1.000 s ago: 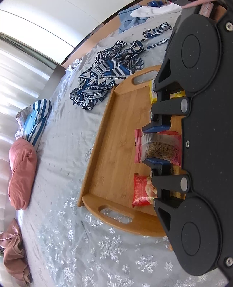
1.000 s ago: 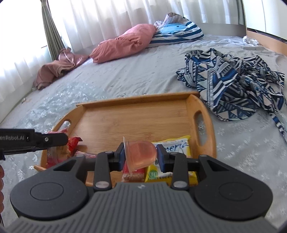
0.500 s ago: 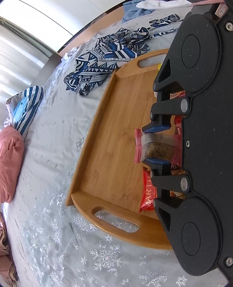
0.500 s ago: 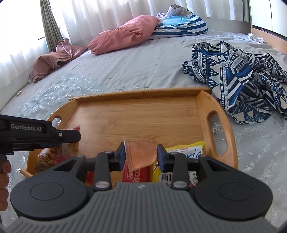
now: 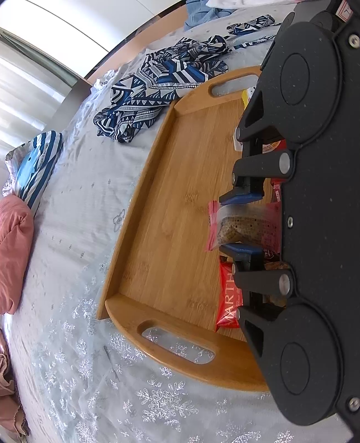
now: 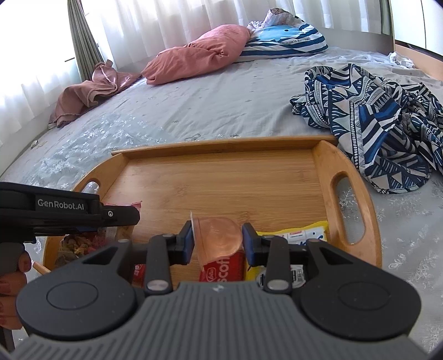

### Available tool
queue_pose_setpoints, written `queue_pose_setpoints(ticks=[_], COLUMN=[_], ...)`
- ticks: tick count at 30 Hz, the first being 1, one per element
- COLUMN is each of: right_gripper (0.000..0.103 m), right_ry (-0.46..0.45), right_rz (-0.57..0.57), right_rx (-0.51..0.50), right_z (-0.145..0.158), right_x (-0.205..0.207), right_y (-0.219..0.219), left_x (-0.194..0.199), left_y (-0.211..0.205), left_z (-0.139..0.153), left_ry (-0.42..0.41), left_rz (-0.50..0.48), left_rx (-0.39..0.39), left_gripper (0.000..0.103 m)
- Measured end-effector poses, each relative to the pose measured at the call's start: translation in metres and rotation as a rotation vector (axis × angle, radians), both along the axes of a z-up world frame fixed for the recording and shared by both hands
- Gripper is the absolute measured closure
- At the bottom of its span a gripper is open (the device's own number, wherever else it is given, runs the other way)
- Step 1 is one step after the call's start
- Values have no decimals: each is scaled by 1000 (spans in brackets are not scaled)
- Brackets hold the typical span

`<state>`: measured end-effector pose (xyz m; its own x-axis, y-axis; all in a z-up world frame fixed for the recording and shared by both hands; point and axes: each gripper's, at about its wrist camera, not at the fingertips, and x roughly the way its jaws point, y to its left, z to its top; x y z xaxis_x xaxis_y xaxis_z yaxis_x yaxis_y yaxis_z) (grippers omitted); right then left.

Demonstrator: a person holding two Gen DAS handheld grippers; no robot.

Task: Organize snacks
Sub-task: 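Carry the cake and jelly cup onto the wooden tray and open both tools, then move both tools back over the remaining snack pile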

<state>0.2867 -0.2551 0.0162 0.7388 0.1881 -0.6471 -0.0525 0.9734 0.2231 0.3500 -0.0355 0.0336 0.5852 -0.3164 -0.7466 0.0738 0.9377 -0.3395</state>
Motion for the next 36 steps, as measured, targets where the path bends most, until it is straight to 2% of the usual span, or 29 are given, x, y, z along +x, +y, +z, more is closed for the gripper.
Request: queue_pose_setpoints(ticks=[9,15,18,19,23,30,36], right_gripper=[62,51,51,43,38,31,26], right_ry=[-5,-6,-13,-15,-32,-75,-121], right_rz=[3,1,5,7,14,51,81], right_rx=[-9,-12,-25,-24,-18,-25,-47], right_z=[0,1,3,4,10,30,48], right_x=[1,-1,-4,-6,-14,-39,-71], right_y=[1,2,3,3,2,-1,-2], left_x=[1,-5,-11,-13,-25,-58,-102], left_y=[-3,-7,-7,-6,-3,4,7], left_z=[0,2,8,10,21,44,64], left_ry=[-5,-33,-56,-64,-90,-140,-206], left_rz=[-20,-58,-65,-67,-75,-83,-67], left_rx=[25,68,70,70,78,104,175], left_gripper=[74,56,40,34,20,14,6])
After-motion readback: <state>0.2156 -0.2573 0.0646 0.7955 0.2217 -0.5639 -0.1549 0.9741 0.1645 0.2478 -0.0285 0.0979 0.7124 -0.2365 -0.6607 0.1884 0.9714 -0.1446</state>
